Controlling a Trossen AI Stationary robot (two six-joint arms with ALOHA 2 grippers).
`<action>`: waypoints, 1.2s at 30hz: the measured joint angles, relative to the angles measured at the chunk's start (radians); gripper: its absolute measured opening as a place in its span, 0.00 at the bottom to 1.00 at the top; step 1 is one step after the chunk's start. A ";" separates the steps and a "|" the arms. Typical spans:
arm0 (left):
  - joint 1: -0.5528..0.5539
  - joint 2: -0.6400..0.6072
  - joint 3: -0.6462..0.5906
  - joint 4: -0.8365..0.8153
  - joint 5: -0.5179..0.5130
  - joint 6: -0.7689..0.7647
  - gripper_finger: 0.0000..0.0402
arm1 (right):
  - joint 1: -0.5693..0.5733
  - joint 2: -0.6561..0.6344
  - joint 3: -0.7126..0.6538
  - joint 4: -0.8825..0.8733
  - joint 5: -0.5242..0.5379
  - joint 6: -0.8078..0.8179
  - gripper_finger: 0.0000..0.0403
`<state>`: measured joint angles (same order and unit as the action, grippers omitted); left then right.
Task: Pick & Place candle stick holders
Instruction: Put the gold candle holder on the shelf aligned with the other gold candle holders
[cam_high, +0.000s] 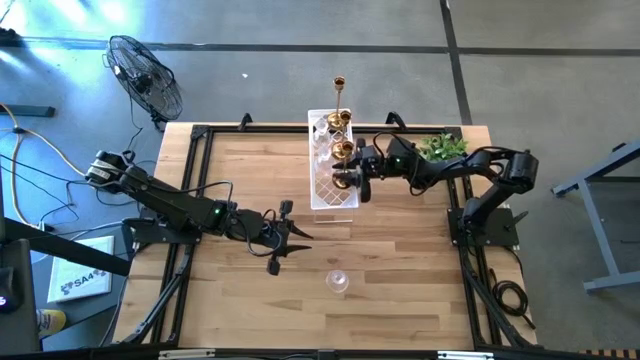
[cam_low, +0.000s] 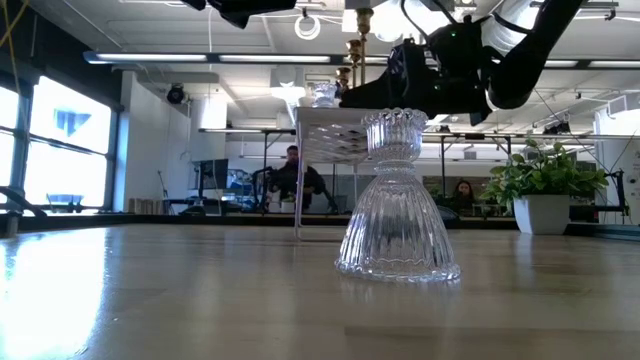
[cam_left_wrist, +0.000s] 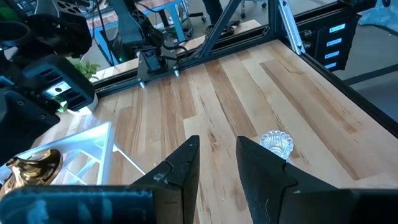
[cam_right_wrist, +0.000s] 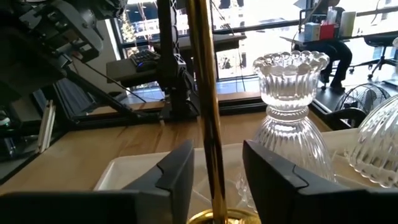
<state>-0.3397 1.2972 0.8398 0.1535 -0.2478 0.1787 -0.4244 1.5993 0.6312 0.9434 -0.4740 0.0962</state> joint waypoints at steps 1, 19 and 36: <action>0.000 0.000 0.000 0.000 0.000 0.000 0.25 | 0.002 0.000 0.000 0.000 -0.004 0.000 0.34; 0.000 0.000 0.000 -0.038 0.010 -0.021 0.25 | 0.046 0.000 0.000 0.011 0.093 -0.104 0.44; 0.000 0.000 0.000 -0.053 0.004 -0.027 0.25 | 0.046 -0.037 0.001 0.009 0.100 -0.101 0.44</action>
<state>-0.3397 1.2972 0.8398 0.1006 -0.2435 0.1516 -0.3786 1.5627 0.6319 0.9524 -0.3738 -0.0049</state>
